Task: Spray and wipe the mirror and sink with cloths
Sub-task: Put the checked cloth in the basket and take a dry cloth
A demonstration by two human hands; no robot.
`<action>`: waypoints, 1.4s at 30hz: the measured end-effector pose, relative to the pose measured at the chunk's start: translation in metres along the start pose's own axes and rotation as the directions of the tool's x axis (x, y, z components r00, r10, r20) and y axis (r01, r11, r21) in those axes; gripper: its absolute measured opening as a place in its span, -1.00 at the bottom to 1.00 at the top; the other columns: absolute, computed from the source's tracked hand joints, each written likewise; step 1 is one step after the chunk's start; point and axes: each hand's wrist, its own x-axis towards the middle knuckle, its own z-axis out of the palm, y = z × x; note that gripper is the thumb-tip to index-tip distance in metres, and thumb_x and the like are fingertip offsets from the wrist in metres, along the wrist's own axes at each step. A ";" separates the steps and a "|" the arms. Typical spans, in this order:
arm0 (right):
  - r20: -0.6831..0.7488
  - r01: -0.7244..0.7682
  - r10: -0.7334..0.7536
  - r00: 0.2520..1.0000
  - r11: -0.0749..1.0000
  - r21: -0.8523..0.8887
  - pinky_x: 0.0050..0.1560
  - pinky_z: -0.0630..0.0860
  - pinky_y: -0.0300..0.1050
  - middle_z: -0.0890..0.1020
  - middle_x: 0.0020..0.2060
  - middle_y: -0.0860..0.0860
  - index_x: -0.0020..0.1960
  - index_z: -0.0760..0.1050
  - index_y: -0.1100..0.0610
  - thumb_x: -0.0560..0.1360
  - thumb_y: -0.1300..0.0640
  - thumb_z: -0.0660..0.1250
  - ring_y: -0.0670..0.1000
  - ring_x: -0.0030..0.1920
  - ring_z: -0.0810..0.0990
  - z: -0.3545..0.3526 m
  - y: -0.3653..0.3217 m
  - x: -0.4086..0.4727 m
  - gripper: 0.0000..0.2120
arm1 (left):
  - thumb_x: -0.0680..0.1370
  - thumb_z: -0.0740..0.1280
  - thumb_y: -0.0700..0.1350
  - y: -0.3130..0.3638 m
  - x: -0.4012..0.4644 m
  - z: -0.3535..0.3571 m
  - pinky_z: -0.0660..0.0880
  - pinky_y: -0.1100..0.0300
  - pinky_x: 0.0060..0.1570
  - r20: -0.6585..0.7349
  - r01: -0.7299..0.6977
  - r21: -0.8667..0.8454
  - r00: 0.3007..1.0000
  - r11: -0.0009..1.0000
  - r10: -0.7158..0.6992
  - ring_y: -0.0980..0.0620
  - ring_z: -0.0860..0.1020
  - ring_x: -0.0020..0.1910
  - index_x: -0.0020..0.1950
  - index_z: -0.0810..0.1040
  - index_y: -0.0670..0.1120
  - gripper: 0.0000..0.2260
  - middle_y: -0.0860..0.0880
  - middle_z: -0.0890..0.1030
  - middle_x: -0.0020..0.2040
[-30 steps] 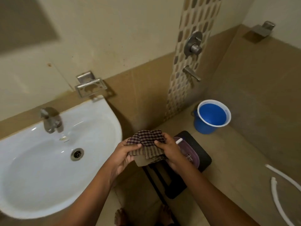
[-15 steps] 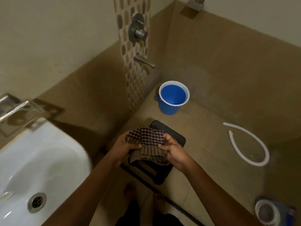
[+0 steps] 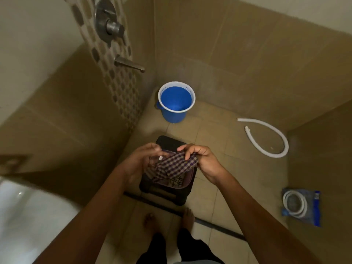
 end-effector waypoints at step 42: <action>-0.395 -0.806 0.703 0.591 0.524 -0.274 0.47 0.25 0.06 0.29 0.51 0.15 0.57 0.13 0.12 0.57 -0.11 0.32 0.20 0.49 0.28 0.007 0.248 0.136 -0.31 | 0.42 0.45 -0.39 -0.174 0.085 -0.040 0.63 0.05 0.00 -0.461 0.265 0.178 0.873 0.948 -0.158 -0.08 0.67 0.02 0.11 0.60 -0.20 -0.71 -0.14 0.69 0.03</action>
